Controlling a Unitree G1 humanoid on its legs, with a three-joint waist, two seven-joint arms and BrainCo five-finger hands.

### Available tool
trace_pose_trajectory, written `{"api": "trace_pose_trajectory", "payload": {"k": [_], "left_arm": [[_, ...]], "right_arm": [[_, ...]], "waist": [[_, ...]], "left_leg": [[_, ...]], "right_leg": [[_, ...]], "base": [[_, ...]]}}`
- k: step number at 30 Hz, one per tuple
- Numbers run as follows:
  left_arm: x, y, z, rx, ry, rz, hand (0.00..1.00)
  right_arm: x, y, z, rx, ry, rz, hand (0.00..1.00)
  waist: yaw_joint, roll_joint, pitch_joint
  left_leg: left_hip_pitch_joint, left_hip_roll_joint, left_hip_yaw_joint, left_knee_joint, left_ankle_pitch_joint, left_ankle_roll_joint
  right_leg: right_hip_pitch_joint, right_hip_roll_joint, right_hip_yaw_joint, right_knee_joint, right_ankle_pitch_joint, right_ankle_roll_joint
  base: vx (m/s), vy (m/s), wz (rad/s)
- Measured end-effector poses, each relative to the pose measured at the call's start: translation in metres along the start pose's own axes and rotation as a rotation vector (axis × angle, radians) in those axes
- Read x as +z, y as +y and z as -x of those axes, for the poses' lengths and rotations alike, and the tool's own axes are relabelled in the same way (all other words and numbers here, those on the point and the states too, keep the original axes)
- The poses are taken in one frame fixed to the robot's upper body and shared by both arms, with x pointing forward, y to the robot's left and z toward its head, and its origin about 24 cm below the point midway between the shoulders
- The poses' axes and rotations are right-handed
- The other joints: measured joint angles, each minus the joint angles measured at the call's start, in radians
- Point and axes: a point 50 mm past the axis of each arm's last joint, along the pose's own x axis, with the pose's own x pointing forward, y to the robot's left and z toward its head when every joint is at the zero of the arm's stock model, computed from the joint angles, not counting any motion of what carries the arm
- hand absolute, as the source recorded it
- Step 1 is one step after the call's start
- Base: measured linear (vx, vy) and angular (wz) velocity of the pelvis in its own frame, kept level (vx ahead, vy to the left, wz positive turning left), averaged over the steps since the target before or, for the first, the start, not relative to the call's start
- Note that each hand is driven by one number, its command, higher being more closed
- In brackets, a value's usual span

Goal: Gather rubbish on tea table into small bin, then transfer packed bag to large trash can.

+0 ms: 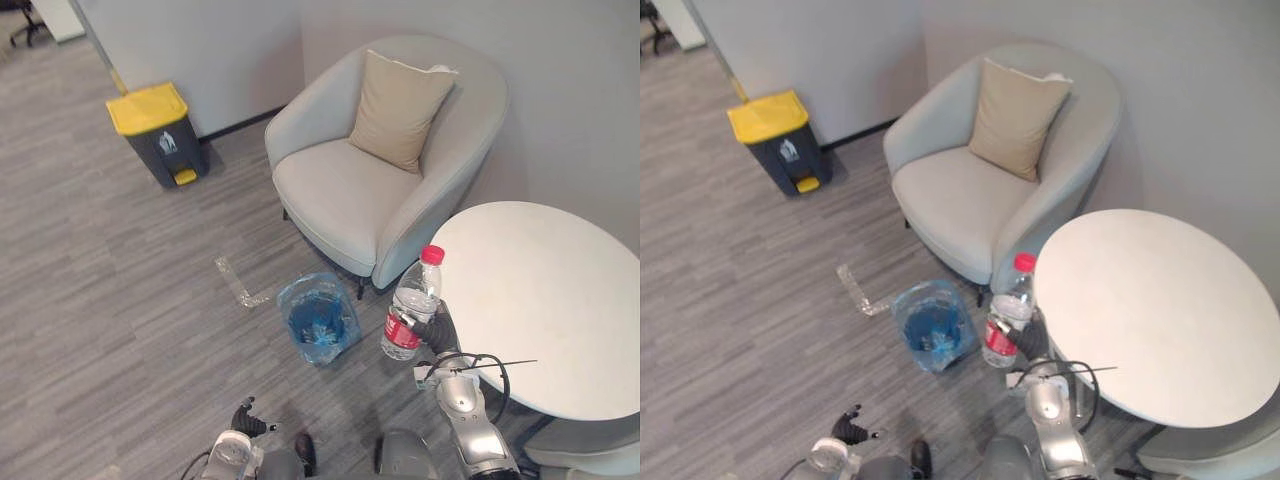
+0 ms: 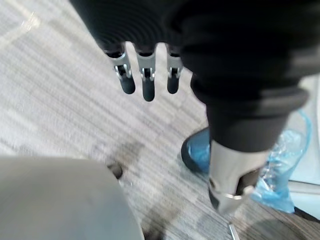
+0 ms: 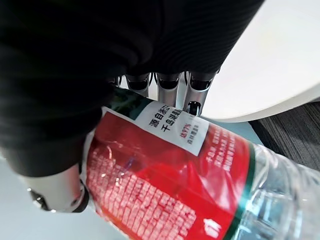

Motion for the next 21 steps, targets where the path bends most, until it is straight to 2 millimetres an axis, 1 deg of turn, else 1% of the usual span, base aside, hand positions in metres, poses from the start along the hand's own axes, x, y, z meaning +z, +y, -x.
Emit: {"api": "trace_pose_trajectory", "payload": {"k": [1, 2, 3, 4, 5, 6, 8, 9, 10, 13, 14, 15, 16, 17, 18, 19, 20, 21], "left_arm": [[0.002, 0.0, -0.001, 0.001, 0.001, 0.0, 0.0], [0.0, -0.008, 0.001, -0.018, 0.014, 0.013, 0.0], [0.001, -0.013, 0.001, -0.029, 0.014, 0.02, 0.0], [0.001, -0.014, 0.001, -0.033, 0.016, 0.022, 0.0], [0.002, -0.017, 0.001, -0.039, 0.02, 0.026, 0.0], [0.002, -0.018, 0.002, -0.04, 0.021, 0.03, 0.0], [0.001, -0.018, 0.002, -0.035, 0.025, 0.041, 0.0], [0.001, -0.018, 0.002, -0.035, 0.024, 0.038, 0.0], [0.001, -0.018, 0.002, -0.036, 0.023, 0.037, 0.0], [0.004, -0.017, 0.002, -0.033, 0.008, 0.035, 0.0], [0.006, -0.017, 0.002, -0.032, -0.001, 0.029, 0.0], [0.006, -0.019, 0.002, -0.036, 0.0, 0.03, 0.0], [0.006, -0.019, 0.002, -0.038, -0.001, 0.027, 0.0], [0.008, -0.022, 0.002, -0.045, -0.008, 0.017, 0.0], [0.009, -0.022, 0.002, -0.047, -0.01, 0.015, 0.0], [0.008, -0.019, 0.001, -0.039, -0.011, 0.01, 0.0], [0.01, -0.018, 0.001, -0.037, -0.016, 0.012, 0.0], [0.01, -0.018, 0.001, -0.036, -0.016, 0.012, 0.0]], "right_arm": [[-0.004, -0.002, 0.003, -0.003, 0.018, 0.005, 1.0], [-0.01, -0.006, 0.007, -0.008, 0.044, 0.015, 1.0], [-0.01, -0.009, 0.007, -0.015, 0.044, 0.017, 1.0], [-0.01, -0.011, 0.006, -0.02, 0.043, 0.017, 1.0], [-0.01, -0.012, 0.006, -0.028, 0.045, 0.013, 1.0], [-0.01, -0.012, 0.006, -0.03, 0.049, 0.011, 1.0], [-0.008, -0.011, 0.006, -0.029, 0.045, -0.002, 1.0], [-0.008, -0.011, 0.005, -0.03, 0.042, -0.003, 1.0], [-0.007, -0.011, 0.005, -0.03, 0.037, -0.004, 1.0], [-0.001, -0.01, 0.0, -0.03, 0.011, -0.01, 1.0], [-0.001, -0.008, -0.001, -0.029, 0.01, -0.021, 1.0], [-0.001, -0.009, -0.001, -0.029, 0.012, -0.018, 1.0], [-0.001, -0.009, -0.001, -0.031, 0.011, -0.017, 1.0], [-0.001, -0.009, -0.002, -0.031, 0.013, -0.013, 1.0], [-0.002, -0.008, -0.002, -0.031, 0.016, -0.019, 1.0], [-0.002, -0.003, 0.0, -0.02, 0.021, -0.028, 1.0], [-0.003, 0.003, 0.002, -0.002, 0.028, -0.035, 1.0], [-0.004, 0.007, 0.003, 0.011, 0.034, -0.04, 1.0]], "waist": [[-0.007, -0.006, 0.001], [-0.005, 0.021, -0.012], [-0.006, 0.045, -0.028], [-0.006, 0.05, -0.03], [-0.006, 0.065, -0.031], [-0.005, 0.068, -0.032], [-0.002, 0.069, -0.032], [0.0, 0.068, -0.032], [0.008, 0.067, -0.032], [0.023, 0.062, -0.03], [0.023, 0.059, -0.024], [0.023, 0.064, -0.022], [0.023, 0.071, -0.022], [0.026, 0.086, -0.02], [0.028, 0.084, -0.019], [0.028, 0.075, -0.015], [0.035, 0.068, -0.011], [0.037, 0.067, -0.011]], "left_leg": [[-0.001, -0.003, -0.035, 0.021, -0.012, -0.011], [-0.005, 0.014, -0.07, 0.025, -0.02, -0.025], [-0.022, 0.03, -0.094, 0.021, -0.02, -0.034], [-0.024, 0.034, -0.101, 0.02, -0.017, -0.037], [-0.026, 0.052, -0.103, 0.014, -0.007, -0.052], [-0.025, 0.06, -0.102, 0.014, -0.005, -0.057], [0.005, 0.082, -0.094, 0.047, -0.004, -0.058], [0.007, 0.083, -0.092, 0.058, -0.005, -0.059], [0.006, 0.086, -0.073, 0.088, -0.009, -0.065], [-0.036, 0.082, -0.017, 0.189, -0.016, -0.076], [-0.067, 0.086, 0.016, 0.214, -0.057, -0.072], [-0.068, 0.101, 0.018, 0.171, -0.054, -0.077], [-0.066, 0.11, 0.017, 0.13, -0.036, -0.073], [-0.042, 0.113, 0.013, 0.059, 0.018, -0.08], [-0.04, 0.108, 0.016, 0.054, 0.022, -0.079], [-0.04, 0.092, 0.023, 0.055, 0.022, -0.078], [-0.032, 0.083, 0.047, 0.055, 0.022, -0.078], [-0.027, 0.078, 0.059, 0.054, 0.023, -0.077]], "right_leg": [[0.021, -0.004, -0.013, 0.014, 0.028, -0.011], [0.041, 0.003, -0.063, 0.001, 0.014, -0.018], [0.043, 0.009, -0.1, -0.009, 0.007, -0.024], [0.045, 0.011, -0.111, -0.014, 0.008, -0.026], [0.06, 0.021, -0.142, -0.027, 0.012, -0.032], [0.068, 0.026, -0.151, -0.03, 0.013, -0.033], [0.148, 0.044, -0.174, -0.072, 0.014, -0.034], [0.164, 0.046, -0.173, -0.082, 0.015, -0.036], [0.19, 0.048, -0.168, -0.103, 0.019, -0.042], [0.22, 0.034, -0.159, -0.137, 0.023, -0.047], [0.233, 0.022, -0.149, -0.148, 0.023, -0.047], [0.233, 0.023, -0.144, -0.149, 0.023, -0.047], [0.234, 0.024, -0.14, -0.149, 0.022, -0.046], [0.23, 0.025, -0.115, -0.153, 0.023, -0.026], [0.23, 0.021, -0.108, -0.158, 0.03, -0.016], [0.231, 0.01, -0.096, -0.167, 0.034, -0.009], [0.227, 0.0, -0.072, -0.167, 0.039, -0.001], [0.227, -0.006, -0.059, -0.168, 0.042, 0.003]], "base": [[0.23, -0.192, 1.04], [0.3, -0.202, 0.98], [0.28, -0.13, 0.71], [0.28, -0.128, 0.64], [0.21, -0.102, 0.48], [0.25, -0.108, 0.65], [0.2, -0.064, 0.54], [0.16, -0.019, 0.34], [0.14, 0.007, 0.13], [0.11, 0.049, 0.04], [0.06, 0.081, -0.01], [0.06, 0.097, -0.05], [0.04, 0.161, -0.25], [0.03, 0.174, -0.26], [0.02, 0.191, -0.26], [-0.01, 0.136, -0.27], [-0.04, 0.153, -0.34], [-0.05, 0.122, -0.38]]}}
